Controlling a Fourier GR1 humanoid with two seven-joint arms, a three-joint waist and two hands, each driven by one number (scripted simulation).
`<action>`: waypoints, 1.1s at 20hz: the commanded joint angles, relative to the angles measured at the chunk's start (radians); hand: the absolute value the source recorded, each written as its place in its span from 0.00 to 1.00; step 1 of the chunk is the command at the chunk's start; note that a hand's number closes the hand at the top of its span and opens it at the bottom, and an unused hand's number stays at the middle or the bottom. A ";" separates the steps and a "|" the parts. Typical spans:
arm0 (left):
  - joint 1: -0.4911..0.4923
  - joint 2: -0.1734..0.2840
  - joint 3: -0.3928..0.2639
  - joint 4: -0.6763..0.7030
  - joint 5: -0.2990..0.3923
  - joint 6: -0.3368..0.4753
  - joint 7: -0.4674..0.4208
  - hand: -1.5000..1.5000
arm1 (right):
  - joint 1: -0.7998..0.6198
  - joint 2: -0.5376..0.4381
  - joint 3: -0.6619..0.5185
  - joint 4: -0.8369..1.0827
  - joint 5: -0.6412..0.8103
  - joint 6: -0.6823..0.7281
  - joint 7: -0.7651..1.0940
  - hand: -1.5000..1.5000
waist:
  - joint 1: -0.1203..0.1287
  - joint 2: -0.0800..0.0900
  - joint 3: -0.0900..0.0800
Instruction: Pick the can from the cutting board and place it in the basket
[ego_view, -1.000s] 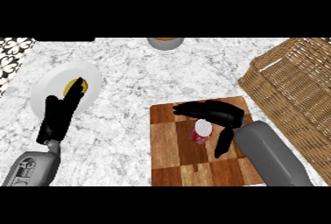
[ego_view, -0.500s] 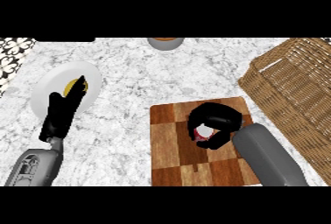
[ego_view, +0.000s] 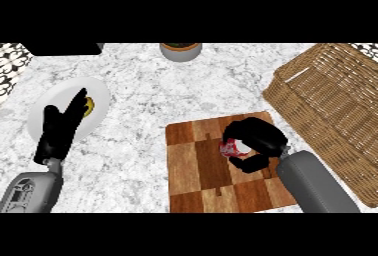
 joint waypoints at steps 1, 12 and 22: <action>0.020 0.001 0.002 -0.013 -0.008 0.013 0.005 0.50 | 0.124 -0.058 0.047 -0.041 0.168 -0.061 0.250 1.00 | -0.028 0.010 0.003; 0.020 -0.020 0.003 -0.028 0.009 -0.001 0.008 0.50 | 0.505 -0.023 -0.006 -0.809 -0.098 0.165 0.452 1.00 | -0.015 0.024 0.005; 0.035 0.016 0.021 -0.044 0.012 -0.030 -0.007 0.50 | 0.522 0.095 -0.209 -1.430 -0.470 0.402 0.870 1.00 | 0.010 0.029 0.005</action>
